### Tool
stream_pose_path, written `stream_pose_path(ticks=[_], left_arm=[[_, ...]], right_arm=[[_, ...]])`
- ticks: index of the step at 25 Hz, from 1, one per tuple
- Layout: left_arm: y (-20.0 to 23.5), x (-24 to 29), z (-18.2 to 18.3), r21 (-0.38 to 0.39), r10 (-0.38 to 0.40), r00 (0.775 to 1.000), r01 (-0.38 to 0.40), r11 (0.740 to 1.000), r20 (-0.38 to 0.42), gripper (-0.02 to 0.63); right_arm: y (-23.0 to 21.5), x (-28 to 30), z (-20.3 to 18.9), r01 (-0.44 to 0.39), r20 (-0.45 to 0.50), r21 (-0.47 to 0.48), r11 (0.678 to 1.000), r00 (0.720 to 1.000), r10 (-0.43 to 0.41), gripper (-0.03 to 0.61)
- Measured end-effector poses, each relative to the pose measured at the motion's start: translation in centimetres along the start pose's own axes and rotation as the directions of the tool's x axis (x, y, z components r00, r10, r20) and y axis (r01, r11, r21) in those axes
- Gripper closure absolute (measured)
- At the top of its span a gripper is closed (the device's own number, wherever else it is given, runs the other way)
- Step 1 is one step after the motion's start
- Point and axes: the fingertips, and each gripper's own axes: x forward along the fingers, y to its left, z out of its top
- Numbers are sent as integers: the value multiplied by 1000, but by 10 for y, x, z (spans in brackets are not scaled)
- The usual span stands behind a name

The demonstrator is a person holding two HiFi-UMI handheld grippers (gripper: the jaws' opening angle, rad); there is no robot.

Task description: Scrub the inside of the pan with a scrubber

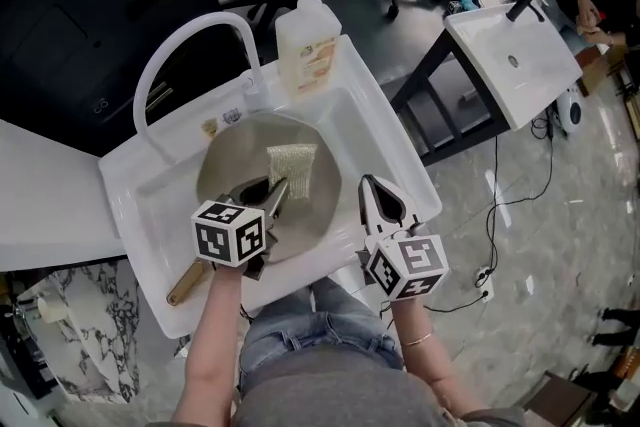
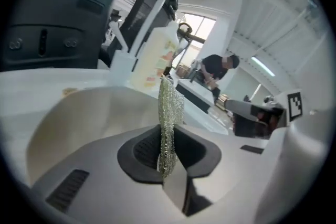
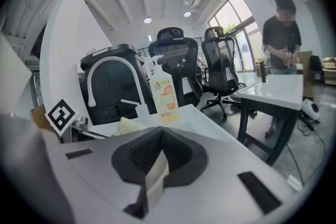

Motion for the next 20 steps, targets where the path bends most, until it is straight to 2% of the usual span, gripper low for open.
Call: stream_pose_path(ticks=[3,6,9,15,20], left_arm=[[-30,15,-11,7,-153,984,154,988,-91,551],[-42,26,-32,3,-221,951,227,974,-217,551],[-35,39,-52,27,-184,929,203,979,-322,551],[-11,62,-78,-5,-136,902,147,989,-410,552],[11,71,-93,142,29,887,42,989,-461,551]], right_arm=[[-10,-11,-5,38,1,16,999,999,-38,568],[-18,-21,-8,72,1,30,997,997,-72,568],[-25,-27,-9,97,3,42,994,995,-98,568],[-27,-27,-15,118,-8,58,991,993,-117,568],[-22,-18,-15,108,-20,54,993,994,-107,568]])
